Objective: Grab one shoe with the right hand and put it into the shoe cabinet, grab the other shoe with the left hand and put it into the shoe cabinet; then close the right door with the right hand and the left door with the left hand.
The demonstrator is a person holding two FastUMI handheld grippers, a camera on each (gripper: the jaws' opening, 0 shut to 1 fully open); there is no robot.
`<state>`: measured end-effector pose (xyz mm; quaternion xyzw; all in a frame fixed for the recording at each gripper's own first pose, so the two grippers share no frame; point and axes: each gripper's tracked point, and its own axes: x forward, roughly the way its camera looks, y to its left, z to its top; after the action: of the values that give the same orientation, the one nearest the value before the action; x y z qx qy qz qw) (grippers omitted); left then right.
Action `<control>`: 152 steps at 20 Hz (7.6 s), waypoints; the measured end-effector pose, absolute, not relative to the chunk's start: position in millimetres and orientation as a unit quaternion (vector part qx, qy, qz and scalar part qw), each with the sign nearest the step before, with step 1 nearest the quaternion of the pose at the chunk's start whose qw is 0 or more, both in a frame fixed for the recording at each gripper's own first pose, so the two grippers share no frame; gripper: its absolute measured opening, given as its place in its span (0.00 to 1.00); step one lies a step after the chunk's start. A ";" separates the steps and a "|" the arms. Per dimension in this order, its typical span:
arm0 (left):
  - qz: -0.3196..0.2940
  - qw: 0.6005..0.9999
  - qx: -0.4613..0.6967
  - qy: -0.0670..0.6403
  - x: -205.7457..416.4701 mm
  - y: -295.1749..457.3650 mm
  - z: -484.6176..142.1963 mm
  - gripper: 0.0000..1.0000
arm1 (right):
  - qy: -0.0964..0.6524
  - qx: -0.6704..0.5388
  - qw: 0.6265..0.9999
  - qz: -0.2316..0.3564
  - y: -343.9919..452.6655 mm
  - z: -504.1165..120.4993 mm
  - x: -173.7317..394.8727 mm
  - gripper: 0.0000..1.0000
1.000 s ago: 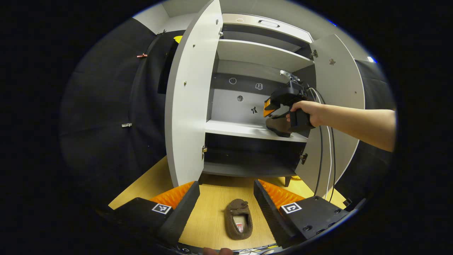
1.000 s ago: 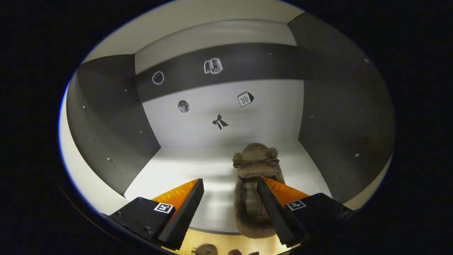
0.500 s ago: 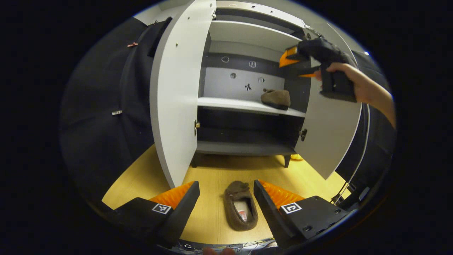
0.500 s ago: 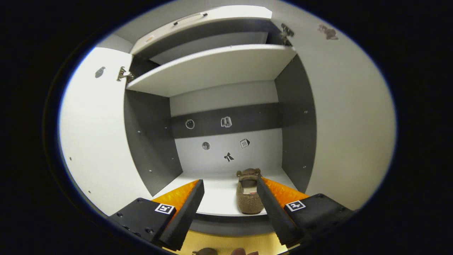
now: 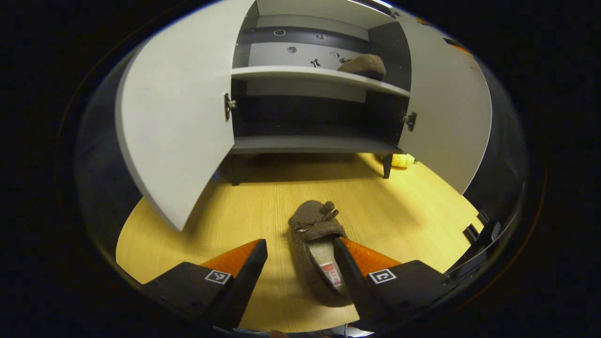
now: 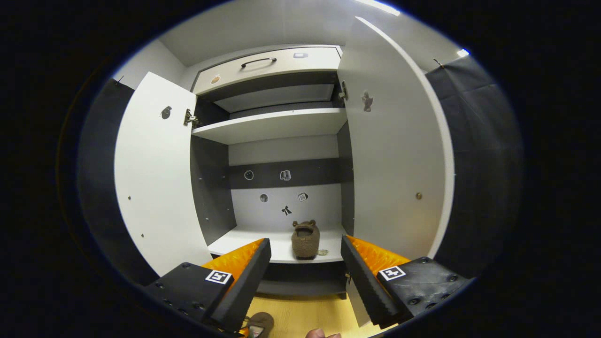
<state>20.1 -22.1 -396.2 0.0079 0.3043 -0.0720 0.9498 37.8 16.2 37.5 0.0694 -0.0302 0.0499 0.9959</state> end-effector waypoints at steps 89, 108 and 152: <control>-0.025 0.998 0.007 0.054 192.3 -90.9 42.6 0.94 | 0.023 0.102 0.992 -0.075 -222.6 2.6 43.1 0.98; -0.061 0.998 0.014 0.030 19.4 -48.4 21.2 0.94 | -0.015 0.071 0.993 -0.098 -184.8 31.7 57.1 0.97; 0.127 0.992 0.011 0.023 31.2 226.6 27.5 0.93 | 0.021 0.067 0.996 0.061 16.1 15.5 40.6 0.98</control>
<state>31.2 226.6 27.5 0.0113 0.0230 0.1273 0.9915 40.6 16.1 15.5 0.0667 0.0210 0.0606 0.9957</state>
